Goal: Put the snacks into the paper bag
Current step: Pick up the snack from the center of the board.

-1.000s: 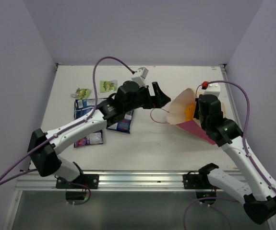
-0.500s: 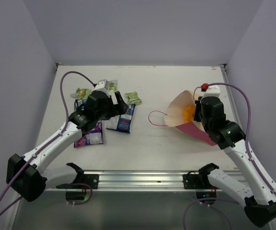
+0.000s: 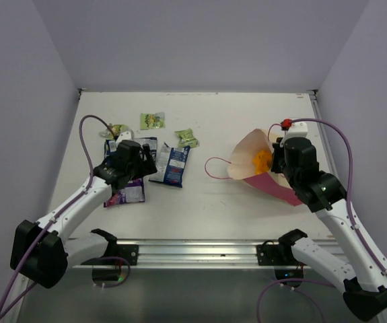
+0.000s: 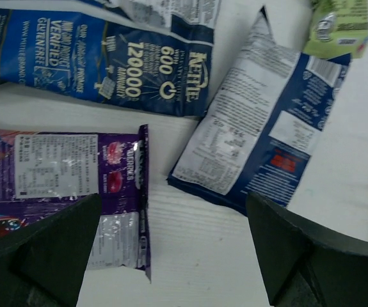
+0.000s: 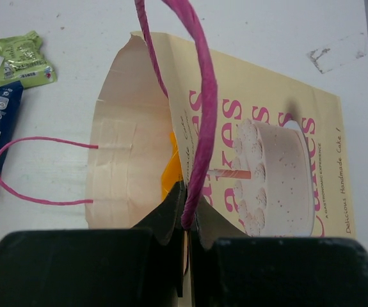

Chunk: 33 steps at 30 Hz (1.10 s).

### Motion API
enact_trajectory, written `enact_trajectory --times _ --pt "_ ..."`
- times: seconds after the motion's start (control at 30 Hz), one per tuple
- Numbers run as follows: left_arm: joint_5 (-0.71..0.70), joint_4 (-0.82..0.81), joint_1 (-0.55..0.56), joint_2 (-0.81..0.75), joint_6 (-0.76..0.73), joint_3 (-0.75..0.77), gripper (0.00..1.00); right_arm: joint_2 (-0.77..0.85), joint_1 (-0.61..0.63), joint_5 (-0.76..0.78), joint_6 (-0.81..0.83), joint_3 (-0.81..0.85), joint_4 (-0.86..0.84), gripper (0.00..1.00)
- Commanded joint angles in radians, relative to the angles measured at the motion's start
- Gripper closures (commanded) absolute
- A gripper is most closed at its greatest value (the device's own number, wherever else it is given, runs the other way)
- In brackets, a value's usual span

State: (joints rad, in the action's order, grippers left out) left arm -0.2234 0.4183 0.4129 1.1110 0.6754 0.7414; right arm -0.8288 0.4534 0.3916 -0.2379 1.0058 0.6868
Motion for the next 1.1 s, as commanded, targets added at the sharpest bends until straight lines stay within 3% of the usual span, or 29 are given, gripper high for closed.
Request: enact_trajectory --times 0.0,0.27,0.53,0.9,1.07 --pt "-0.149 0.091 -0.006 0.033 -0.048 -0.001 0.02 0.022 0.004 -0.043 0.006 0.048 -0.070 1.00" --pt "-0.218 0.146 0.007 0.121 -0.051 0.018 0.06 0.031 0.004 -0.057 0.012 0.031 -0.079 1.00" --pt "-0.390 0.283 0.168 0.347 0.029 0.111 0.07 0.036 0.004 -0.071 0.014 0.016 -0.093 1.00" --pt "-0.476 0.327 0.216 0.504 0.056 0.151 0.17 0.037 0.004 -0.082 0.006 0.001 -0.113 1.00" --pt "-0.478 0.340 0.237 0.599 0.081 0.138 0.27 0.039 0.002 -0.079 0.005 -0.003 -0.113 1.00"
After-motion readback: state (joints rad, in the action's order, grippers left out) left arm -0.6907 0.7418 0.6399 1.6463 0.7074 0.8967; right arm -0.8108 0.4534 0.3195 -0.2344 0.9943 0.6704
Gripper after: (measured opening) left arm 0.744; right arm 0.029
